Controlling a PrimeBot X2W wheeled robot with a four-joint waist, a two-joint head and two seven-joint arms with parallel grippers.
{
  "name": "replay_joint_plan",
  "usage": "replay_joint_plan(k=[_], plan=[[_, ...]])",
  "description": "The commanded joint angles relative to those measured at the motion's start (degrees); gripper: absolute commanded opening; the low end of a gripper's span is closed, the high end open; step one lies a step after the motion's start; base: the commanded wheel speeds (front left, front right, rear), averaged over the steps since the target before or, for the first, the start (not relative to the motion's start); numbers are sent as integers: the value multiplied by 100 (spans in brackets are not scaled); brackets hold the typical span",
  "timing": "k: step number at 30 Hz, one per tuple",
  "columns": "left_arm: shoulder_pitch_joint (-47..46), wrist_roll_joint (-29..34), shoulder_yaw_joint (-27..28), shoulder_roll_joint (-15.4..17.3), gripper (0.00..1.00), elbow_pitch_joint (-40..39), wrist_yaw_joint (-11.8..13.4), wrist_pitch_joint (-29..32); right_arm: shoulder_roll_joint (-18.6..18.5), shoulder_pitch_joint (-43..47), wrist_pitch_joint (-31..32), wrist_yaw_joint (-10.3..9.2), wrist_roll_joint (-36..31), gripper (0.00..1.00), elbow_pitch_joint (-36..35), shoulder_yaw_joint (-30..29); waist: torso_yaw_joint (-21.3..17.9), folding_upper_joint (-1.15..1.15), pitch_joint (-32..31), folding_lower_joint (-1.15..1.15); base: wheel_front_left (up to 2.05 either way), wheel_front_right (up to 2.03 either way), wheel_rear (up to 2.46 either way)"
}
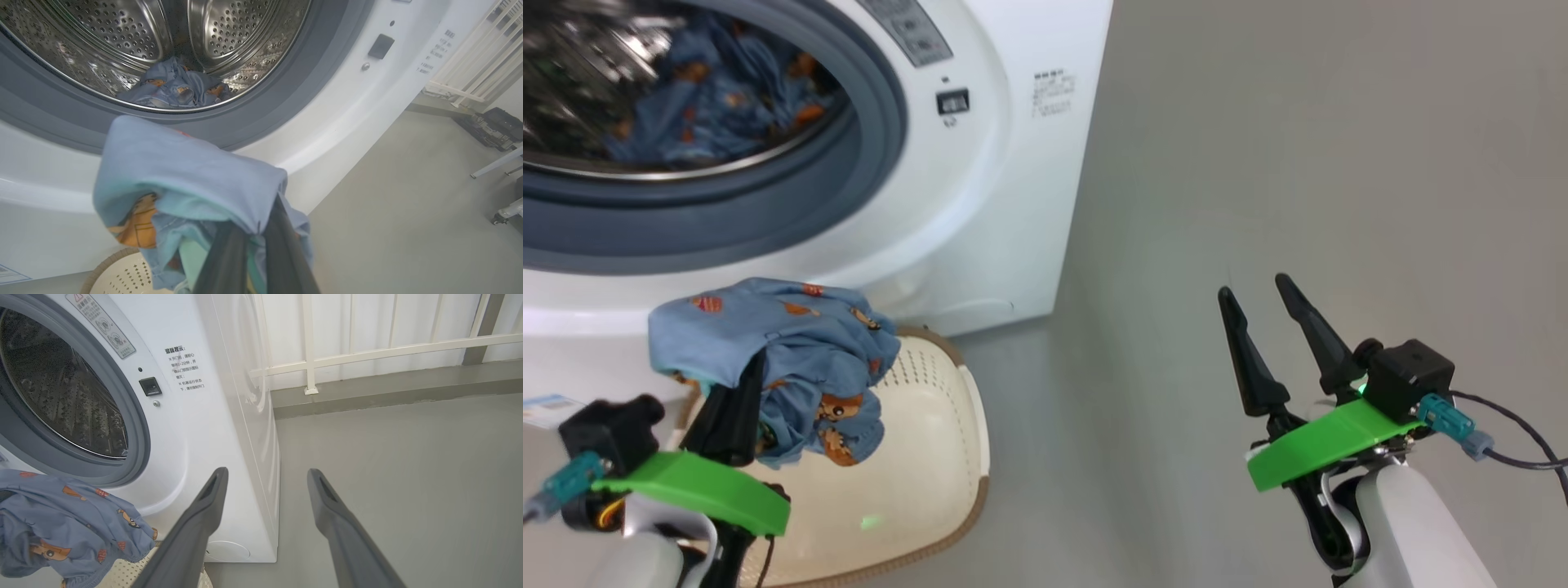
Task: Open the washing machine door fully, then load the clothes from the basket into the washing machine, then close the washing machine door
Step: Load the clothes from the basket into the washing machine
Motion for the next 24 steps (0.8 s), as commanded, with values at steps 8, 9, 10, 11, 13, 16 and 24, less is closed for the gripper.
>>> replay_joint_plan(k=[8,9,10,11,13,16,24], plan=[[527,908,939,-306,0,-865,196,-77,-138,231,-68,9,-66,100,-33,108,308,0,-804,0,0,0,0],[527,908,939,-306,0,-865,196,-77,-138,231,-68,9,-66,100,-33,108,308,0,-804,0,0,0,0],[564,989,980,-362,0,-929,193,-77,-158,257,-68,9,-53,100,-32,100,331,0,-847,0,0,0,0],[595,1075,1024,-411,0,-991,190,-77,-177,283,-68,9,-42,100,-29,90,353,0,-887,0,0,0,0],[650,1220,1139,-515,0,-1111,185,-77,-205,329,-68,9,-22,100,-26,78,385,0,-960,0,0,0,0],[743,1414,1275,-639,0,-1249,163,-77,-242,385,-68,9,4,100,-22,80,419,0,-1051,0,0,0,0],[939,1680,1498,-892,0,-1372,60,-77,-341,491,-68,9,48,100,-42,97,453,0,-1171,0,0,0,0]])
